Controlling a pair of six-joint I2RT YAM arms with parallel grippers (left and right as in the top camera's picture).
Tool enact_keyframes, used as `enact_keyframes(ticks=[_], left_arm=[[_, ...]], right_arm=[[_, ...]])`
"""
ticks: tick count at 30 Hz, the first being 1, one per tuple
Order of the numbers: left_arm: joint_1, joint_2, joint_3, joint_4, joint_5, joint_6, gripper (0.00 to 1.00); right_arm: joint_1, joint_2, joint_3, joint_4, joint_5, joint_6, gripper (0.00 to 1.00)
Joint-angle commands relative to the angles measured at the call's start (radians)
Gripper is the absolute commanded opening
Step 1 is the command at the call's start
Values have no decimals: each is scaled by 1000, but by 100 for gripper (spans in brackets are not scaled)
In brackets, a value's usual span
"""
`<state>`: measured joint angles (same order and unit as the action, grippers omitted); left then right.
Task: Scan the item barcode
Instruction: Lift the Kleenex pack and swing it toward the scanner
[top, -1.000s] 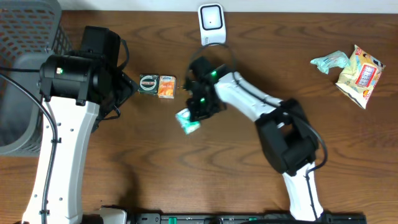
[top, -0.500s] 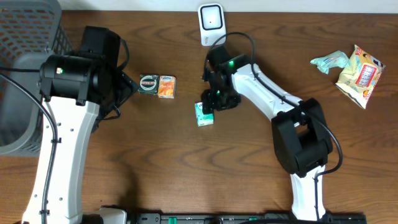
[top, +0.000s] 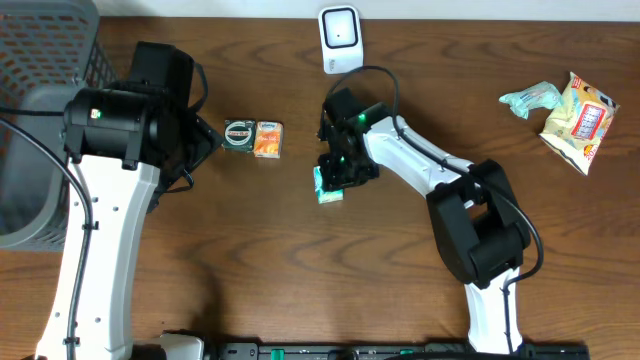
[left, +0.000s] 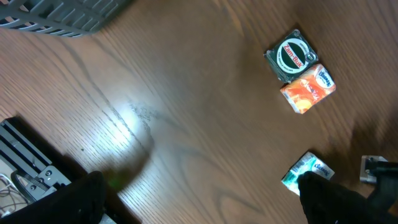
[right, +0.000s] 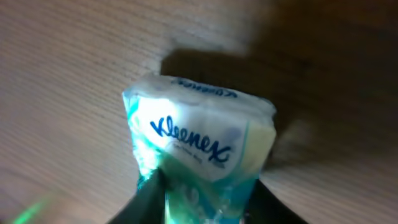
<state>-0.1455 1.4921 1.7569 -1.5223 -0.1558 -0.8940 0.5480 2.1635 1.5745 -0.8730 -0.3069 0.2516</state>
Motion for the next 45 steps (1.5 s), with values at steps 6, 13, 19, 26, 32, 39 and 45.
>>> enact_keyframes(ticks=[6, 13, 19, 26, 32, 39, 45], left_arm=[[5, 2, -2, -6, -6, -6, 98], [5, 2, -2, -6, -6, -6, 98], [5, 2, -2, -6, -6, -6, 98], [5, 2, -2, -6, -6, -6, 98], [5, 2, -2, -6, -6, -6, 98], [5, 2, -2, -6, -6, -6, 98], [5, 2, -2, -6, -6, -6, 98]], right_arm=[[-63, -24, 3, -11, -183, -40, 1], [-192, -104, 16, -14, -590, -155, 1], [-307, -172, 16, -109, -851, -376, 1], [-418, -183, 16, -305, -1008, -676, 1], [-444, -183, 16, -375, -1055, -795, 1], [-415, -183, 16, -376, -1057, -807, 1], [-395, -183, 16, -372, -1054, -807, 1]])
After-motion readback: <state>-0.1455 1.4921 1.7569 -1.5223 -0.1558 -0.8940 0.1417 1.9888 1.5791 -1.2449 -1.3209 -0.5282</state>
